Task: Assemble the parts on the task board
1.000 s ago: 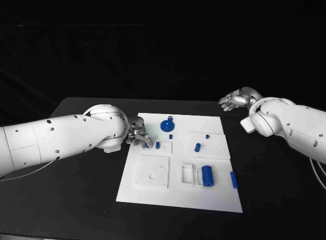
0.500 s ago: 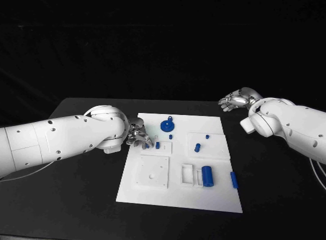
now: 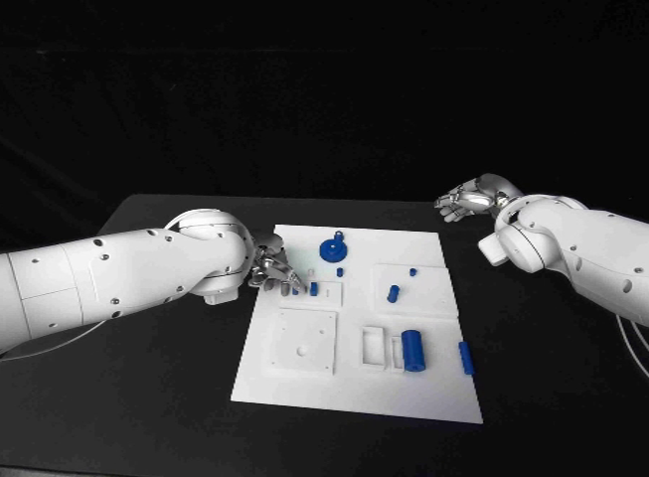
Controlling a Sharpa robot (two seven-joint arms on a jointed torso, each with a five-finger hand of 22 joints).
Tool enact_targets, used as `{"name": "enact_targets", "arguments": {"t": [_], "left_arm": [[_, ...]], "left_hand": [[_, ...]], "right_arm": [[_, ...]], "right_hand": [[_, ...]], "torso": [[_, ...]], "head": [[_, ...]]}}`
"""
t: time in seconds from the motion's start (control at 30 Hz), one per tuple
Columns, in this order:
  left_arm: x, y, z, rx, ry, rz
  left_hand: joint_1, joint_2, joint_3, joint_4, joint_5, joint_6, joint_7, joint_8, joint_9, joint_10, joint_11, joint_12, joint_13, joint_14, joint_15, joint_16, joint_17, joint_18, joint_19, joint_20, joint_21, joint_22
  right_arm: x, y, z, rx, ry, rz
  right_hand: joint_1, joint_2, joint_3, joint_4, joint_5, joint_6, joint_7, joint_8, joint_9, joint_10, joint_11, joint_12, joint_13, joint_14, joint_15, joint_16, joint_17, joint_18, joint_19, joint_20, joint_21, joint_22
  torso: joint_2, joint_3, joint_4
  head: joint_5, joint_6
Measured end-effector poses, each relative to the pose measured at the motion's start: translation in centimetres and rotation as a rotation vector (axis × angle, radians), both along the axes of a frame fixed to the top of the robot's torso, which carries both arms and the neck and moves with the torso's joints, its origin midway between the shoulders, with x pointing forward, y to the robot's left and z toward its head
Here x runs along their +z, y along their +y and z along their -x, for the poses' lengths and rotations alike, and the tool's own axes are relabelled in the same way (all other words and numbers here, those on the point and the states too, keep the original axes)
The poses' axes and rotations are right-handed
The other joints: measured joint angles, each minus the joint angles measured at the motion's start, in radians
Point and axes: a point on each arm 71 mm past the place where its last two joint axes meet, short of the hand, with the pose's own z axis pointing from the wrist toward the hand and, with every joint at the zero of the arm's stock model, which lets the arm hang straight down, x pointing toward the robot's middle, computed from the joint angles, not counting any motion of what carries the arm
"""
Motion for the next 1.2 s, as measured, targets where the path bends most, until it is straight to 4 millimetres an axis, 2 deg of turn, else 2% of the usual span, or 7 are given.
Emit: {"name": "enact_targets", "arguments": {"t": [0.37, 0.63, 0.83, 0.97, 1.1, 1.13, 1.2], "left_arm": [[0.2, 0.4, -0.1, 0.021, -0.009, 0.014], [0.4, 1.3, -0.2, 0.062, -0.020, 0.056], [1.5, 1.5, -0.6, 0.110, -0.049, 0.165], [2.1, 1.6, -0.8, 0.140, -0.065, 0.248], [2.5, 1.2, -0.9, 0.145, -0.095, 0.334], [2.6, 1.0, -0.9, 0.139, -0.106, 0.353], [2.9, 0.3, -1.0, 0.109, -0.139, 0.391]], "left_hand": [[-0.049, -0.100, -0.020, 0.069, 0.000, -0.042, 0.006, -0.008, 0.003, -0.007, 0.007, 0.000, 0.000, -0.010, 0.002, -0.007, 0.000, 0.000, 0.000, 0.000, -0.007, 0.000], [-0.050, -0.102, -0.032, 0.087, 0.000, -0.109, 0.024, -0.031, -0.002, -0.020, 0.020, -0.006, 0.000, -0.020, 0.012, -0.015, 0.000, 0.000, -0.004, 0.003, -0.011, -0.003], [-0.074, -0.135, -0.073, 0.123, 0.000, -0.173, 0.043, -0.051, -0.001, -0.076, 0.042, -0.048, -0.018, -0.068, 0.033, -0.058, -0.019, 0.000, -0.062, 0.018, -0.057, -0.018], [-0.075, -0.135, -0.129, 0.134, 0.000, -0.231, 0.070, -0.064, -0.003, -0.166, 0.068, -0.118, -0.049, -0.148, 0.064, -0.131, -0.049, 0.000, -0.138, 0.042, -0.126, -0.045], [-0.027, -0.134, -0.128, 0.174, 0.000, -0.269, 0.099, -0.066, -0.001, -0.271, 0.108, -0.208, -0.092, -0.247, 0.112, -0.221, -0.086, -0.038, -0.224, 0.066, -0.206, -0.077], [0.031, -0.123, -0.103, 0.168, 0.018, -0.280, 0.109, -0.070, -0.002, -0.283, 0.118, -0.228, -0.103, -0.260, 0.123, -0.237, -0.094, -0.040, -0.236, 0.071, -0.218, -0.080], [0.209, -0.055, -0.072, 0.067, 0.151, -0.303, 0.132, -0.076, -0.009, -0.310, 0.145, -0.272, -0.128, -0.290, 0.157, -0.271, -0.106, -0.063, -0.270, 0.080, -0.237, -0.079]], "right_arm": [[-0.1, 0.0, 0.0, 0.000, 0.002, 0.000], [-0.2, -0.1, 0.1, -0.001, 0.004, 0.000], [-0.3, -0.1, 0.1, -0.001, 0.005, 0.000], [-0.3, -0.1, 0.1, -0.001, 0.005, 0.000], [-0.3, -0.1, 0.1, -0.002, 0.005, 0.000], [-0.3, -0.1, 0.1, -0.002, 0.005, 0.000], [-0.3, -0.1, 0.1, -0.002, 0.005, 0.000]], "right_hand": [[0.000, 0.000, 0.000, 0.000, 0.000, 0.000, 0.000, 0.000, -0.001, 0.000, 0.000, 0.000, 0.000, 0.000, 0.000, 0.000, 0.000, 0.000, 0.000, 0.000, 0.000, 0.000], [0.000, 0.000, 0.000, 0.000, 0.000, 0.000, 0.000, 0.000, -0.001, 0.000, 0.000, 0.000, 0.000, 0.000, 0.000, 0.000, 0.000, 0.000, 0.000, 0.000, 0.000, 0.001], [0.000, 0.000, 0.000, 0.000, 0.000, 0.000, 0.000, 0.000, -0.001, 0.000, 0.000, 0.000, 0.000, 0.000, 0.000, 0.000, 0.000, 0.000, 0.000, 0.000, 0.000, 0.001], [0.000, 0.000, 0.000, 0.000, 0.000, 0.000, 0.000, 0.000, -0.002, 0.000, 0.000, 0.000, 0.000, 0.000, 0.000, 0.000, -0.001, 0.000, 0.000, 0.000, 0.000, 0.001], [0.000, 0.000, 0.000, 0.000, 0.000, 0.000, 0.000, 0.000, -0.002, 0.000, 0.000, 0.000, 0.000, 0.000, 0.000, 0.000, -0.001, 0.000, 0.000, 0.000, 0.000, 0.001], [0.000, 0.000, 0.000, 0.000, 0.000, 0.000, 0.000, 0.000, -0.002, 0.000, 0.000, 0.000, 0.000, 0.000, 0.000, 0.000, -0.001, 0.000, 0.000, 0.000, 0.000, 0.001], [0.000, 0.000, 0.000, 0.000, 0.000, 0.000, 0.000, 0.000, -0.002, 0.000, 0.000, 0.000, 0.000, 0.000, 0.000, 0.000, -0.001, 0.000, 0.000, 0.000, 0.000, 0.001]], "torso": [[0.000, -0.0003, -0.0006], [0.001, -0.0001, -0.0012], [0.001, 0.0007, -0.0006], [0.000, 0.0010, 0.0000], [0.000, 0.0012, 0.0000], [0.000, 0.0012, 0.0000], [0.000, 0.0012, 0.0000]], "head": [[-0.002, 0.000], [-0.004, 0.000], [-0.007, 0.001], [-0.008, 0.004], [-0.009, 0.007], [-0.009, 0.008], [-0.011, 0.010]]}}
